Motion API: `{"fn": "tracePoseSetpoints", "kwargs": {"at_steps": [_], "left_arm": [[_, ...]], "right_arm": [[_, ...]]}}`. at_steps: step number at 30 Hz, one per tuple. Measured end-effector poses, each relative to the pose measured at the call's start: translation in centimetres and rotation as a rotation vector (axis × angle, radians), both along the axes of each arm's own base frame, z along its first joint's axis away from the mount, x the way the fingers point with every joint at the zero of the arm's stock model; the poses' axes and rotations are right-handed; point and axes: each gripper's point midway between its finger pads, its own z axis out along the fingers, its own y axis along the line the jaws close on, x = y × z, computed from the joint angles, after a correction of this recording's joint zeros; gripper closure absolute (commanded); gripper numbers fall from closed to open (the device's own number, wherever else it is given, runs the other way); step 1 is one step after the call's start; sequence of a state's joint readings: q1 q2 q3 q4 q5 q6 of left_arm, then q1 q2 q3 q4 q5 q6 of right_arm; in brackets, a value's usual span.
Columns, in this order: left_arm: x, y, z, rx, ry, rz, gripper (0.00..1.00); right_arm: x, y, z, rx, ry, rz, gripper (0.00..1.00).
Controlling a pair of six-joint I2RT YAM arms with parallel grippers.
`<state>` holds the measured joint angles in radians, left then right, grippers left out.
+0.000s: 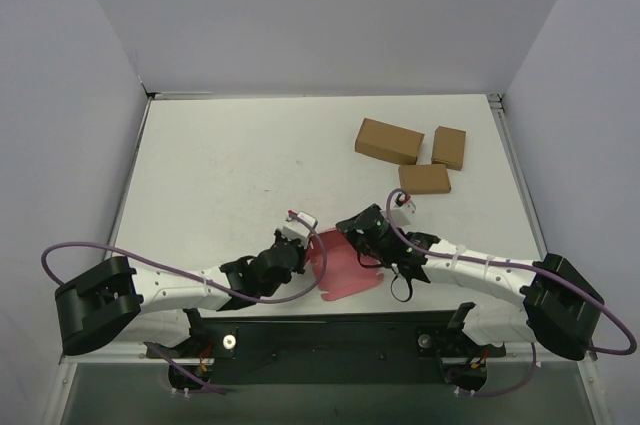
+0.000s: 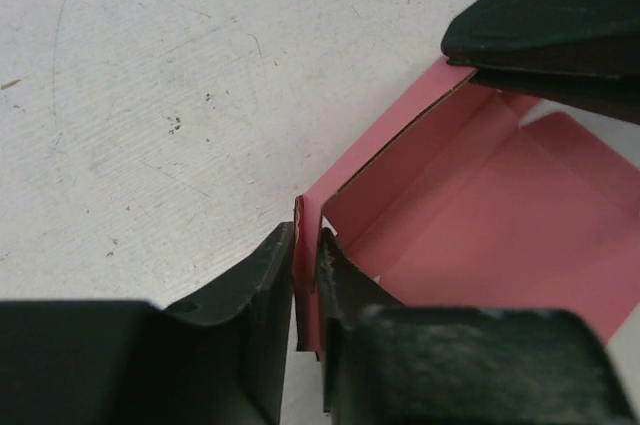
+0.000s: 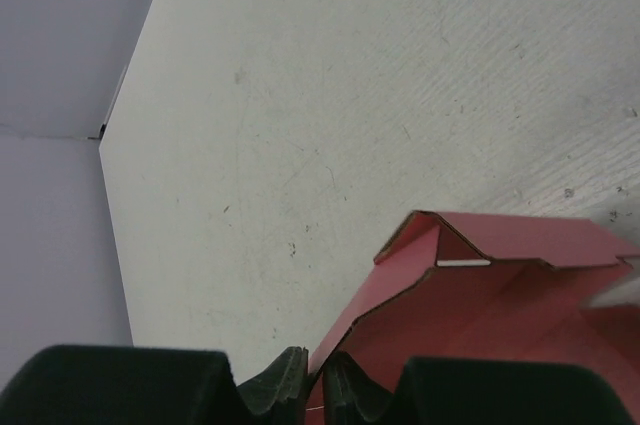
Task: Fold the paper box
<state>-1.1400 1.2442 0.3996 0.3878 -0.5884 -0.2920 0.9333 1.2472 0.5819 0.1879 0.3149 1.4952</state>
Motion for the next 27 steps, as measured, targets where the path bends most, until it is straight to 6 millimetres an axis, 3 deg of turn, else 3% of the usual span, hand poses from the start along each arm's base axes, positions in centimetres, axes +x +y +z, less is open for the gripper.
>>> {"fn": "tracePoseSetpoints", "kwargs": {"at_steps": [1,4,8,15,18,21,27], "left_arm": [[-0.2,-0.2,0.0,0.003,0.002,-0.017,0.55],[-0.5,-0.9,0.2,-0.001,-0.005,-0.061,0.39],[-1.1,-1.9,0.6,-0.013,-0.007,-0.139,0.32],[-3.4,-2.7,3.1,-0.114,-0.017,-0.286,0.27],[-3.7,-2.0,5.6,-0.202,-0.032,-0.306,0.27],[-2.7,-0.4,7.7,-0.279,-0.037,-0.277,0.27],[-0.2,3.9,8.7,-0.333,0.001,-0.181,0.27]], "right_arm": [[0.2,0.0,0.1,0.007,-0.003,-0.005,0.92],[0.4,0.0,0.2,0.02,-0.009,-0.008,0.94],[0.3,-0.3,-0.4,0.018,-0.003,-0.01,1.0],[0.2,-0.5,-0.9,0.032,-0.007,-0.005,1.0],[0.2,-0.2,-1.0,0.049,-0.034,0.017,1.0],[0.2,0.4,-0.6,0.082,-0.076,0.061,1.0],[0.8,3.2,0.9,0.186,-0.165,0.17,1.0]]}}
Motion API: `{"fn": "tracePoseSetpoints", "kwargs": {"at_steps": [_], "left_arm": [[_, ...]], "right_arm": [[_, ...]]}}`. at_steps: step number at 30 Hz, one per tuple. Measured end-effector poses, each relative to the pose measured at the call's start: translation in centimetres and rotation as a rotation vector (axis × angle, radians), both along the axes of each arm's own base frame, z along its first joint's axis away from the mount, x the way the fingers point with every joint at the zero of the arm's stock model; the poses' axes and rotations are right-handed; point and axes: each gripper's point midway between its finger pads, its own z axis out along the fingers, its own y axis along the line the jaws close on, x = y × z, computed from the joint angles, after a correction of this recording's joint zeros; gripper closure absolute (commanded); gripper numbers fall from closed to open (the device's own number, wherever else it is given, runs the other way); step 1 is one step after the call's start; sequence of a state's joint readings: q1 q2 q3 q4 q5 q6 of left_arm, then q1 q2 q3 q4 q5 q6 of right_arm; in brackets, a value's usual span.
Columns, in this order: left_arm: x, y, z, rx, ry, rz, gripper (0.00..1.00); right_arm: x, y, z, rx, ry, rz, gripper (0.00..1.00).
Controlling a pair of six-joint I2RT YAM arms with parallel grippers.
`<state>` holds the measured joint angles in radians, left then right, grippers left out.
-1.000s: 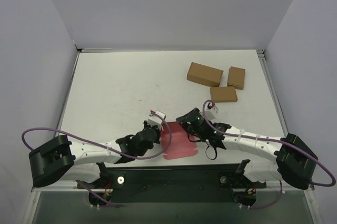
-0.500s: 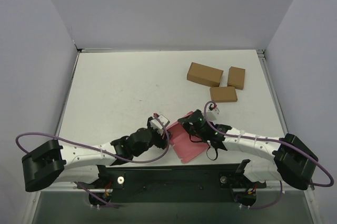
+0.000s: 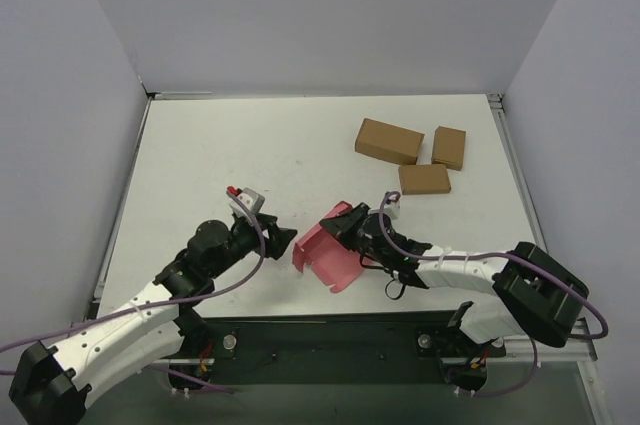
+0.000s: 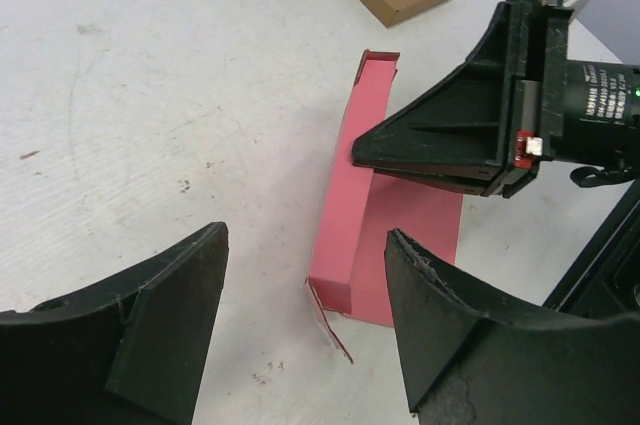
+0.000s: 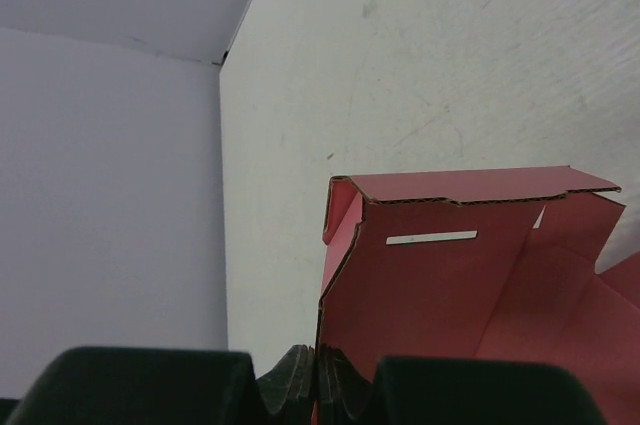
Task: Fold the paper box
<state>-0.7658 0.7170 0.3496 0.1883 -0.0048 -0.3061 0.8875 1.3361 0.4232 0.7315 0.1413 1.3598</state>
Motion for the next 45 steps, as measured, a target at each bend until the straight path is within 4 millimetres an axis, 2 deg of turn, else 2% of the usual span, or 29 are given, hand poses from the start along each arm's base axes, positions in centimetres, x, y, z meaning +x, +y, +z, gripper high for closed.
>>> {"fn": "tracePoseSetpoints", "kwargs": {"at_steps": [2,5,9,13,18,21,24,28,31,37,45], "left_arm": [[0.5,0.9,0.0,0.002,0.028,0.019,0.27],[0.6,1.3,-0.3,0.005,0.06,0.021,0.27],[0.5,1.4,-1.9,0.04,0.11,0.018,0.27],[0.0,1.7,-4.5,0.077,0.157,0.019,0.28],[-1.1,2.6,-9.1,0.143,0.244,0.022,0.29],[-1.2,2.7,-10.3,0.164,0.268,0.025,0.3],[-1.0,2.7,-11.0,0.178,0.279,0.034,0.3],[-0.6,2.6,-11.3,0.184,0.279,0.043,0.31],[-0.8,2.5,-12.4,0.211,0.301,0.04,0.31],[-1.6,0.6,-13.7,0.249,0.297,-0.021,0.32],[-0.8,-2.3,-12.4,0.229,0.207,-0.057,0.39]], "right_arm": [[0.1,0.9,0.6,0.038,-0.023,0.033,1.0],[0.3,1.8,1.5,0.088,-0.059,0.068,1.0],[0.8,1.8,2.0,0.135,-0.089,0.076,1.0],[1.2,1.2,1.1,0.136,-0.087,0.065,1.0],[1.4,0.6,0.7,0.144,-0.094,0.053,1.0],[1.4,0.3,0.4,0.151,-0.098,0.047,1.0],[1.2,0.0,-0.3,0.154,-0.086,0.042,1.0],[1.3,-0.2,-0.5,0.162,-0.083,0.034,1.0],[1.3,-0.3,-0.5,0.164,-0.084,0.031,1.0],[1.4,-0.4,-0.5,0.166,-0.083,0.027,1.0],[1.4,-0.4,-0.5,0.166,-0.083,0.027,1.0]]}}
